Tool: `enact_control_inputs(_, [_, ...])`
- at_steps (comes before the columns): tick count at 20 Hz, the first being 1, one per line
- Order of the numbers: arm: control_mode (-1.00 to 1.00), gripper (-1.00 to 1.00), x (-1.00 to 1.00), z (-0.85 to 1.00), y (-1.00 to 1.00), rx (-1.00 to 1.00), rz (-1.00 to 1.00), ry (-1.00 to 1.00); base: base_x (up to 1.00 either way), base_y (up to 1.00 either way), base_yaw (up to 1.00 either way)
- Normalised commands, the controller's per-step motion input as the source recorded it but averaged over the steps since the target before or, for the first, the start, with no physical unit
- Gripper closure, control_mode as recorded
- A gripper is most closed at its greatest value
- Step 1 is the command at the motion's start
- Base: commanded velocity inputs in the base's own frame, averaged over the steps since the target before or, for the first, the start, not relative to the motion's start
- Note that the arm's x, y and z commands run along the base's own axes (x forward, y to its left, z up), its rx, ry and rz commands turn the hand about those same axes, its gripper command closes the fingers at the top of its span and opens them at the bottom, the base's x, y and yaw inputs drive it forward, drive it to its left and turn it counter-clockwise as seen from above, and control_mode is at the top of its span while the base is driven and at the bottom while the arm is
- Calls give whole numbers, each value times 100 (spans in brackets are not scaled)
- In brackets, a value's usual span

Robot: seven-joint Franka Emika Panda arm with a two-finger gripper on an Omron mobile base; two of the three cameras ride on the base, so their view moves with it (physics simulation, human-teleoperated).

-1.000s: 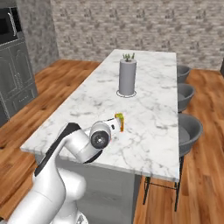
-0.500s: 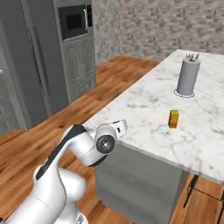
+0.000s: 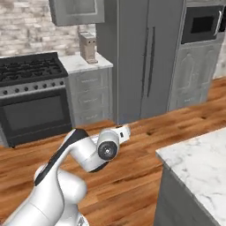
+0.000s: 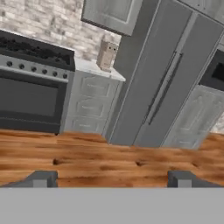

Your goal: Move the drinks to the dining counter.

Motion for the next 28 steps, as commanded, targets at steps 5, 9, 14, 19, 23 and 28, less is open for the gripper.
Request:
enact_control_inputs(5, [100,-100,0,0,0,0,0,0,0,35,93])
enact_control_inputs(9, [100,-100,0,0,0,0,0,0,1,35,88])
enact_control_inputs(14, [100,-100,0,0,0,0,0,0,28,32,78])
enact_control_inputs(19, [100,-100,0,0,0,0,0,0,39,25,71])
enact_control_inputs(23, [100,-100,0,0,0,0,0,0,44,29,69])
enact_control_inputs(28, [100,-100,0,0,0,0,0,0,52,29,52])
